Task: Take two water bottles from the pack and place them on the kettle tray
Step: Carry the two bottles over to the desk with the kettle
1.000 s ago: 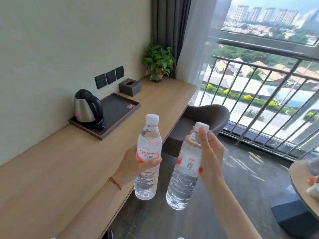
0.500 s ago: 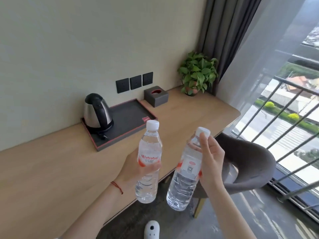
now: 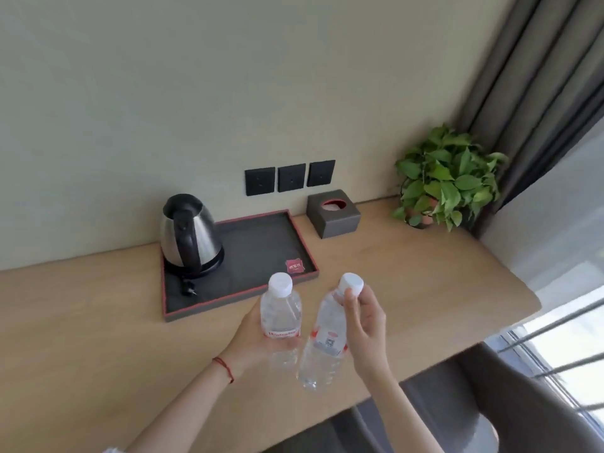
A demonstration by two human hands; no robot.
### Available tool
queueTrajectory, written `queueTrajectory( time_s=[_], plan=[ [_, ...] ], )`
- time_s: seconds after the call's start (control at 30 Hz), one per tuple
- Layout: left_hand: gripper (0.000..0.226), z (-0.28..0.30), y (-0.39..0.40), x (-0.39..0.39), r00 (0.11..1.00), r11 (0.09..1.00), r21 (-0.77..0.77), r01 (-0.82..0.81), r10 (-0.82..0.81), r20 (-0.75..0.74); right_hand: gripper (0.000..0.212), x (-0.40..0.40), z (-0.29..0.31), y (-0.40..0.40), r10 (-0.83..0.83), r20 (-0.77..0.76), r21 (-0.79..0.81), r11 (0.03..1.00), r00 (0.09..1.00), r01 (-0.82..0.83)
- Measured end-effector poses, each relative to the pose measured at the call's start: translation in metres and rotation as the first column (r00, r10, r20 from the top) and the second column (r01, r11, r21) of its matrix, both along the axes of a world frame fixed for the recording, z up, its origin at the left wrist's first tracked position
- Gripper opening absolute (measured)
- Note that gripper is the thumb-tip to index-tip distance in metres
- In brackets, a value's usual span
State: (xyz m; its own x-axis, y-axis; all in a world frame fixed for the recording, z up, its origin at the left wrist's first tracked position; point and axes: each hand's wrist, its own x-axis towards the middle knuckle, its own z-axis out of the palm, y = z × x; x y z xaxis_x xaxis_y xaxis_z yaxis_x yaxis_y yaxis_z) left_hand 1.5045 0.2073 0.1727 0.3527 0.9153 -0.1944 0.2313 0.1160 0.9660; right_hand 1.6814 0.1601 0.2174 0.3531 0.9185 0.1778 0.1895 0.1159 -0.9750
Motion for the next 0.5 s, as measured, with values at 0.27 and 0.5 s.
queueTrajectory(
  time_s=[0.27,0.5],
  plan=[
    [0.051,-0.031,0.026,0.014,0.951,0.947,-0.088,-0.309,0.305,-0.051,0.014,0.026,-0.051,0.073,0.266,0.165,-0.093,0.963,0.950,-0.253],
    [0.063,-0.050,0.040,0.020,0.897,0.884,-0.148,-0.443,0.437,-0.072,0.022,0.035,-0.065,0.101,0.415,0.240,-0.121,0.910,0.878,-0.398]
  ],
)
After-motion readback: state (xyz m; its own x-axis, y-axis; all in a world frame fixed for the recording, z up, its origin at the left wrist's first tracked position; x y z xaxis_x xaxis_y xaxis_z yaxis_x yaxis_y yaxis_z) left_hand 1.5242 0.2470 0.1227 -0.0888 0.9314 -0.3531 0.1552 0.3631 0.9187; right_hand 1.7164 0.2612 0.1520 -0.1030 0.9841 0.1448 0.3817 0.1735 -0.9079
